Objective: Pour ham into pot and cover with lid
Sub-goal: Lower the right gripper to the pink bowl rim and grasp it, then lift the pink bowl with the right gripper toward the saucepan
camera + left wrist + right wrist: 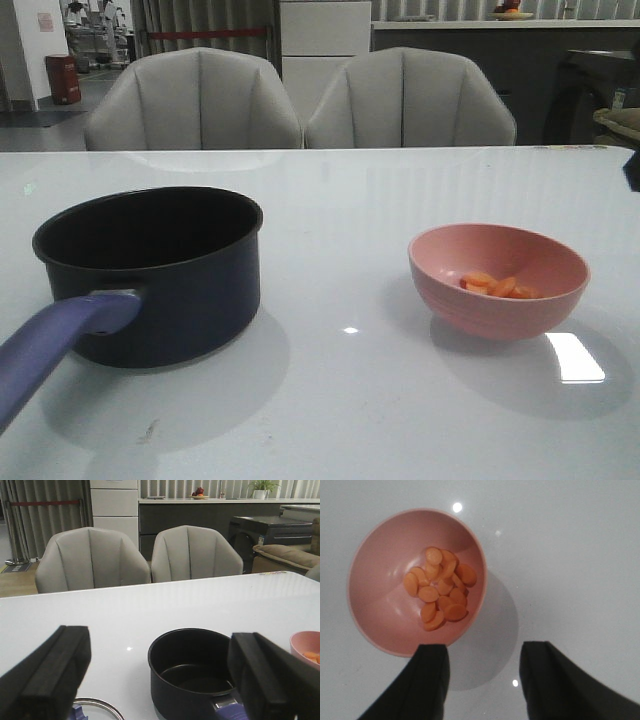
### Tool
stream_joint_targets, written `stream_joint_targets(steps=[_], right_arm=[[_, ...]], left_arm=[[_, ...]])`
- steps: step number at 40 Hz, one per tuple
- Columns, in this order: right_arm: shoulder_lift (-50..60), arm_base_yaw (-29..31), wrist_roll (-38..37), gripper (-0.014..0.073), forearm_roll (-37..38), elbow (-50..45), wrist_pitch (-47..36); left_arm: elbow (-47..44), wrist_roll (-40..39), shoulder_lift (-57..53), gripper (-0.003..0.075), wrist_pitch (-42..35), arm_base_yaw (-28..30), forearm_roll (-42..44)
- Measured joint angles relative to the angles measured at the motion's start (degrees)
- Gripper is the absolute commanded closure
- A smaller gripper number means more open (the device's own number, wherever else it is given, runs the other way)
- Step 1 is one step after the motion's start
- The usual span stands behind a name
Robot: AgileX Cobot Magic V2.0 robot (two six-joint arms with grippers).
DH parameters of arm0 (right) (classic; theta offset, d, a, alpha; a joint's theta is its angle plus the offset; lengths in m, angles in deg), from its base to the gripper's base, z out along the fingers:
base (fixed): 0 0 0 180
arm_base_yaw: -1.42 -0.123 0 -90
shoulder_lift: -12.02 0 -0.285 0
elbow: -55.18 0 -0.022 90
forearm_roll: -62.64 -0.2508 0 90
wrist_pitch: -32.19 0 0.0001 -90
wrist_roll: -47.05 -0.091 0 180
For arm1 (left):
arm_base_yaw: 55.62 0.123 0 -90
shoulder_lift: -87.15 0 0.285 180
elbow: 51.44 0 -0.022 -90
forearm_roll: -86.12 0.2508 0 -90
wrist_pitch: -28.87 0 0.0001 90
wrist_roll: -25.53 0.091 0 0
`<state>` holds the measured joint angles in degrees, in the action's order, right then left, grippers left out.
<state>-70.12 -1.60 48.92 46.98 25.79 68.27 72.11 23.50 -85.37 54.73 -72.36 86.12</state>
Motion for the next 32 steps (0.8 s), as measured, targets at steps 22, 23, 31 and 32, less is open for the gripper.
stream_joint_targets(steps=[22,23,31,32], right_arm=[[-25.87,-1.13,3.53,0.02,-0.04,14.36,0.58],[-26.89,-1.13,3.53,0.0233,-0.04,14.9,0.59],[-31.15,-1.13,3.53,0.0461,-0.13,17.22,1.09],[-31.24,-1.13,3.53,0.0454,-0.13,17.25,1.09]], left_arm=[[0.0,0.0,0.0,0.0113,0.0,0.0,0.0],[0.0,0.0,0.0,0.0113,0.1,0.0,0.0],[0.0,0.0,0.0,0.0113,0.1,0.0,0.0],[0.0,0.0,0.0,0.0113,0.1,0.0,0.0]])
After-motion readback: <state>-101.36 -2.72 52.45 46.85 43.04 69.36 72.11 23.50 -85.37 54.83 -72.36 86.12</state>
